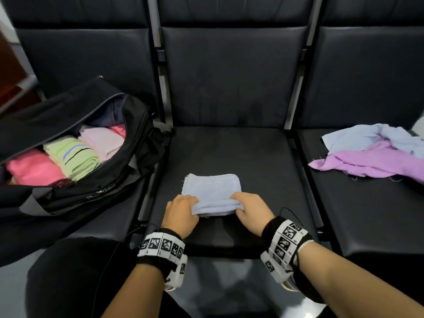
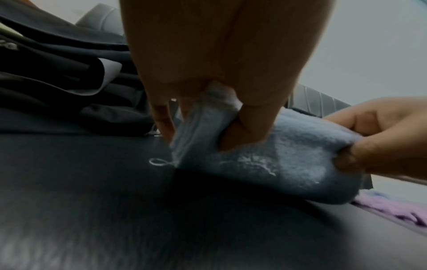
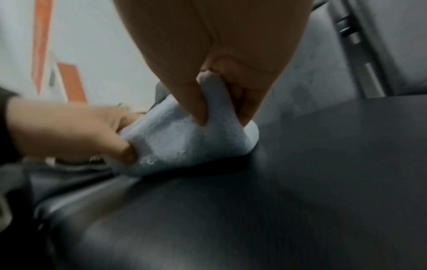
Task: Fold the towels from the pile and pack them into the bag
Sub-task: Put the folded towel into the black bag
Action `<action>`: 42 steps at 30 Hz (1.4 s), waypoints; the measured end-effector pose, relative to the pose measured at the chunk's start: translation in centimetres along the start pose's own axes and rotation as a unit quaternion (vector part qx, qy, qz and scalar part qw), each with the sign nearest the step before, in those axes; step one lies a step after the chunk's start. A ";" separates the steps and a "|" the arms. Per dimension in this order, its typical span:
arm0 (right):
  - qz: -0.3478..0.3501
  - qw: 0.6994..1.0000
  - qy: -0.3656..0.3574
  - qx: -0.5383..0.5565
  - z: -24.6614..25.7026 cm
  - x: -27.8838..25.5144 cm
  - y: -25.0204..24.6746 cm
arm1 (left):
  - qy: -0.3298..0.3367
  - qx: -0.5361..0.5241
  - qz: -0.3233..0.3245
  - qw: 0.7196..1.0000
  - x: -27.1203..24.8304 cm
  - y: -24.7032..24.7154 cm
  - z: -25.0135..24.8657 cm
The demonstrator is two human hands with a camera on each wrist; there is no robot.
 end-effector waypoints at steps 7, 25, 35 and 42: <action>-0.050 0.991 0.073 0.102 -2.7 0.0 -2.3 | -0.105 -0.250 0.023 0.962 0.4 -1.5 1.2; 0.028 0.979 0.199 0.017 -7.8 1.7 0.1 | -0.172 -0.218 -0.033 0.960 1.0 1.6 2.0; -0.006 0.978 0.178 0.107 -6.5 1.4 -1.0 | -0.202 -0.220 -0.019 0.954 0.5 1.2 1.6; -0.017 0.993 -0.087 0.077 4.7 2.5 -6.3 | -0.005 -0.272 0.012 0.962 0.8 -3.6 -3.8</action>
Point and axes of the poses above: each hand's wrist, its own x-axis towards the middle knuckle, its own y-axis out of the palm, z = x × y, the point moved 5 cm from there along x, towards the middle knuckle, and after that the axes turned 13 degrees about -z, right-handed, at the moved point
